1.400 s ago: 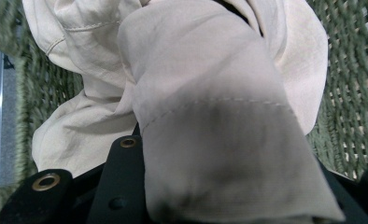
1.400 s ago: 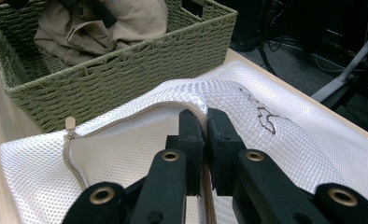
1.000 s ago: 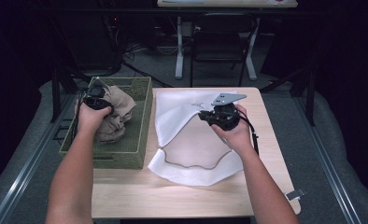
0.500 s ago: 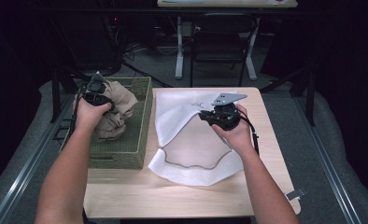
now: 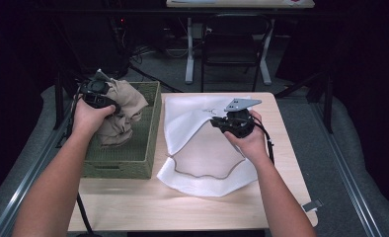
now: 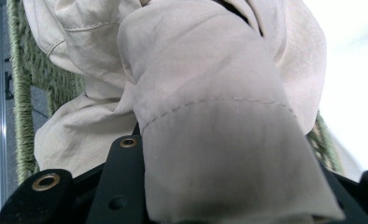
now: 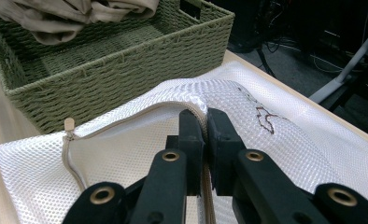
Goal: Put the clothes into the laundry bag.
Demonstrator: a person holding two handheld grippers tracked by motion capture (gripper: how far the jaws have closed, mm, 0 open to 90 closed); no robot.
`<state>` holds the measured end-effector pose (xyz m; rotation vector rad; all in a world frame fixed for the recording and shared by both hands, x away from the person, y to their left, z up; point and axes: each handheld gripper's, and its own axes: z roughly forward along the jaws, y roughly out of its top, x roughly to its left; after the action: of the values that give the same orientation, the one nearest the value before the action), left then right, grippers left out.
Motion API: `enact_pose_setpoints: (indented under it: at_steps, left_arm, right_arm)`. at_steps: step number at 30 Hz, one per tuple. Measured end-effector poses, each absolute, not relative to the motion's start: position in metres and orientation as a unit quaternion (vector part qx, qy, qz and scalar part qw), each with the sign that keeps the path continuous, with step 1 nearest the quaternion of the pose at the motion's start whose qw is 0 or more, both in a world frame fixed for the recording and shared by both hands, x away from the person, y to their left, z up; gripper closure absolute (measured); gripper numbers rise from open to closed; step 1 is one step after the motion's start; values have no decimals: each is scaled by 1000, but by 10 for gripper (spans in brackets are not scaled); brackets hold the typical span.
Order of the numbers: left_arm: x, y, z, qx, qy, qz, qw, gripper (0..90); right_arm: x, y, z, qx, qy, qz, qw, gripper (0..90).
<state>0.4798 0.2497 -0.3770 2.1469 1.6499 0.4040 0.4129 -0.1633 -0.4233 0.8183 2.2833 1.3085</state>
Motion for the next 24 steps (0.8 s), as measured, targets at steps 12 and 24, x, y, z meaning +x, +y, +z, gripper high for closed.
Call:
enact_pose_setpoints:
  at_steps: [12, 24]
  left_arm:
    - [466, 228, -367, 790, 560, 144, 203, 625]
    - [453, 207, -363, 816, 522, 134, 209, 625]
  right_arm:
    - [412, -162, -423, 291, 814, 465, 193, 854]
    - [412, -162, -423, 290, 814, 465, 194, 853]
